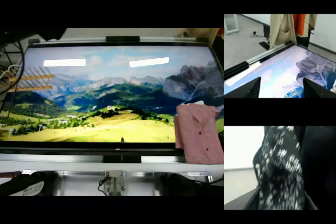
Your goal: Fold the shirts.
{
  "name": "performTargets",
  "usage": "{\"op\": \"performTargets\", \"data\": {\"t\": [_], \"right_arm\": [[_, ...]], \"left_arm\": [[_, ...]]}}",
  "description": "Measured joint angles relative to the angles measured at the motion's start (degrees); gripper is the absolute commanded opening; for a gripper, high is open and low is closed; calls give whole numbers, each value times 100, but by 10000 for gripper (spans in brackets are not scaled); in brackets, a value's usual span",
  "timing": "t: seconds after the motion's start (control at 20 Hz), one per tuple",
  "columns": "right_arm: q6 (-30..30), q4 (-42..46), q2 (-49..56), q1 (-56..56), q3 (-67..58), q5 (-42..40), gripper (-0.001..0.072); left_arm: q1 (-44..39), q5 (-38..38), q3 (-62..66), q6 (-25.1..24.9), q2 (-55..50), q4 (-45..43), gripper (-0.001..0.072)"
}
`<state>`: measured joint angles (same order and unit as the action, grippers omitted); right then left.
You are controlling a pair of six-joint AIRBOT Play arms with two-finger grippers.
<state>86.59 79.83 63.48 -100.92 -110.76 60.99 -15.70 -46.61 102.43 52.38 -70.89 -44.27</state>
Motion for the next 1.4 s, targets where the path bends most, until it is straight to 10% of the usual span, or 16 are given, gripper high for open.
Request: {"op": "performTargets", "data": {"t": [0.5,0.75,1.1,1.4], "right_arm": [[105,-577,-337,7,35,3154,628],[136,-1624,-345,516,293,3987,627],[389,-385,-332,4824,1209,3845,627],[516,358,103,7858,2181,3539,627]], "left_arm": [[0,-101,0,15,-413,-372,623],[0,-890,0,1104,-553,-1628,614],[50,-3458,-210,2905,-704,-4489,627],[83,-4328,-1082,4004,-680,-5060,627]]}}
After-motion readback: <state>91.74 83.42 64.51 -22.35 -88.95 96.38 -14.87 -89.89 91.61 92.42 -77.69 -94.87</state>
